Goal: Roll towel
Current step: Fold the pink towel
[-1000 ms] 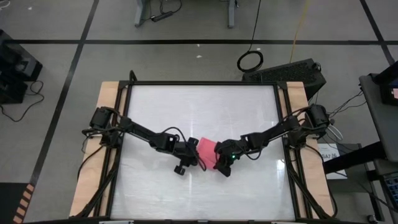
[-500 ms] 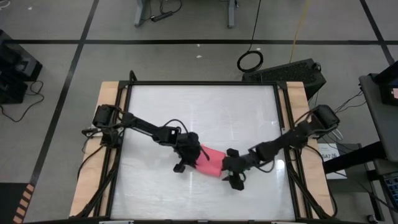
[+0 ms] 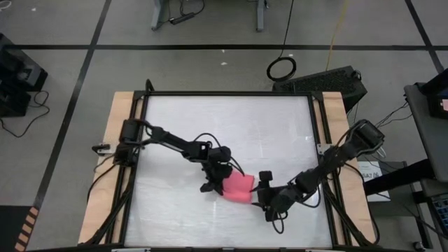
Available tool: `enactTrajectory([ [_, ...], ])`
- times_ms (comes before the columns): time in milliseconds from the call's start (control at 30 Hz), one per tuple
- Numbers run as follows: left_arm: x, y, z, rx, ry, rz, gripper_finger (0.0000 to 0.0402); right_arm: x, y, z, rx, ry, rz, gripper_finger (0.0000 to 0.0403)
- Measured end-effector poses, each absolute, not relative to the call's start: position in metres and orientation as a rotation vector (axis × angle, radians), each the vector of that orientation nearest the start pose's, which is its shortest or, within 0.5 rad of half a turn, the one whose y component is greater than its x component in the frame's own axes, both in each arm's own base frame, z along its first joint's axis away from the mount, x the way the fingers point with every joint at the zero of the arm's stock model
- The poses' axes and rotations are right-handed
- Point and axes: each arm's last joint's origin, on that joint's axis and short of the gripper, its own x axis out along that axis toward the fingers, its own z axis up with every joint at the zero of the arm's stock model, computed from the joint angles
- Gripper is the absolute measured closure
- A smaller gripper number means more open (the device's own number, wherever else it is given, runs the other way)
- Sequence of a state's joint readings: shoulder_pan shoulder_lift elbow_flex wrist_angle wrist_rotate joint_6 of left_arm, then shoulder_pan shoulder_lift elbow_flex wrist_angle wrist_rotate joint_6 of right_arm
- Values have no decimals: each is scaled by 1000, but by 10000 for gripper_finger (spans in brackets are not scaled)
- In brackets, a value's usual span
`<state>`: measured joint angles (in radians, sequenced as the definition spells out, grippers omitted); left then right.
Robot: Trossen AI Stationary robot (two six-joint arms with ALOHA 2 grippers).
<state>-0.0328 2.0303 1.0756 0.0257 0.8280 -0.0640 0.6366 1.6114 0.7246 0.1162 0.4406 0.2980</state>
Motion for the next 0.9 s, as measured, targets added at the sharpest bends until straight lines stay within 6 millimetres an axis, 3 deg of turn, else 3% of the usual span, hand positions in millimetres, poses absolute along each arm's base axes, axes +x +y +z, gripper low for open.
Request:
enactTrajectory([
  [300,400,-24,108,-544,901,-814,385,251,183,137,-149,654,95,190],
  [567,401,1,109,-652,905,-768,385,247,192,118,-190,705,15,190],
  [900,398,3,108,-689,947,-733,385,250,194,97,-103,706,-82,191],
])
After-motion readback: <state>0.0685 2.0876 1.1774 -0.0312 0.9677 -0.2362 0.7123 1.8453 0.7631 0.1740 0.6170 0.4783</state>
